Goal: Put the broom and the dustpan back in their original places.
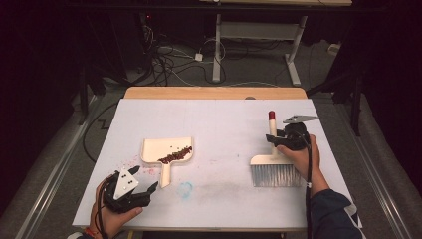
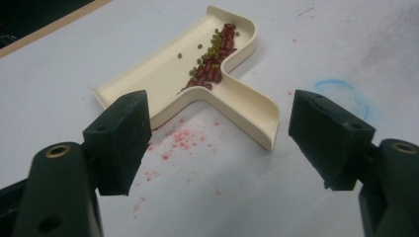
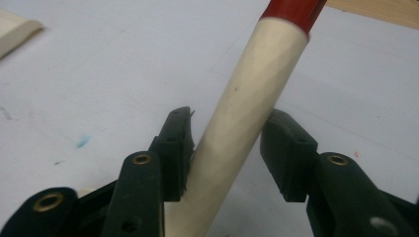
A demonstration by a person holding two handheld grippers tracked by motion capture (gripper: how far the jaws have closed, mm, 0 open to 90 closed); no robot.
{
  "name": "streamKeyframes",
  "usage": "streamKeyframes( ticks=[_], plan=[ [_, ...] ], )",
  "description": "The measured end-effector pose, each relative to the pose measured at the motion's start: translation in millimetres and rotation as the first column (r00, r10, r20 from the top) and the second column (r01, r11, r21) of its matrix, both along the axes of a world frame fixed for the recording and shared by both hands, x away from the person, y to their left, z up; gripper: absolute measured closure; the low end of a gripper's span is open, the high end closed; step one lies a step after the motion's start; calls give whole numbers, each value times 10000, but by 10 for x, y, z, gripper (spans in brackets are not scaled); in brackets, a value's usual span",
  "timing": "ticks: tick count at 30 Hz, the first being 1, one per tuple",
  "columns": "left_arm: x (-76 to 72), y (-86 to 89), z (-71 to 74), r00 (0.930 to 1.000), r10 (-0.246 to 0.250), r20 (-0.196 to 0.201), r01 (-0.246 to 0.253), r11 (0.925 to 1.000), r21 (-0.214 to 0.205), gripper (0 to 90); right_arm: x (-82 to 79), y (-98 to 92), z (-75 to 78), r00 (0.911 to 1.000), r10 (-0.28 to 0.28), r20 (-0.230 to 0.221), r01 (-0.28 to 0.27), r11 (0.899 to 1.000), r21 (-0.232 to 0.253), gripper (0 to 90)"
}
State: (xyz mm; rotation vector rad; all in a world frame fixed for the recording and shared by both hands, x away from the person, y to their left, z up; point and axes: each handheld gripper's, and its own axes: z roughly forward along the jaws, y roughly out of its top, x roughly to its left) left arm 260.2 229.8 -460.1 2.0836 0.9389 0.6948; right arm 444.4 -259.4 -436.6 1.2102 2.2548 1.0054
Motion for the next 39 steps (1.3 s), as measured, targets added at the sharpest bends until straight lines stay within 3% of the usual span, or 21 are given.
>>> streamKeyframes(
  ticks=[7,14,18,23,26,33,39],
  plan=[
    [13,-26,-31,9999,-158,-50,158,9999,18,227,15,5,-43,9987,-212,454,203,9996,208,516],
    [47,-26,-100,9989,-232,-403,240,9996,177,226,-74,25,38,9922,-267,1216,232,9993,307,438],
    [36,-42,-95,9991,-292,-307,298,9994,177,219,-151,60,124,9844,-246,1744,189,9992,345,388],
    [34,-57,-99,9986,-435,-298,442,9988,228,219,-283,118,251,9699,124,2430,-239,9987,447,367],
    [42,-69,-110,9987,-326,-391,346,9981,511,202,-362,149,330,9595,260,2806,-430,9976,543,350],
    [36,-79,-108,9984,-423,-387,444,9975,549,191,-500,191,455,9443,572,3242,-818,9947,627,326],
    [38,-89,-116,9976,-529,-438,555,9967,595,191,-542,208,487,9403,672,3338,-936,9936,637,304]
  ],
)
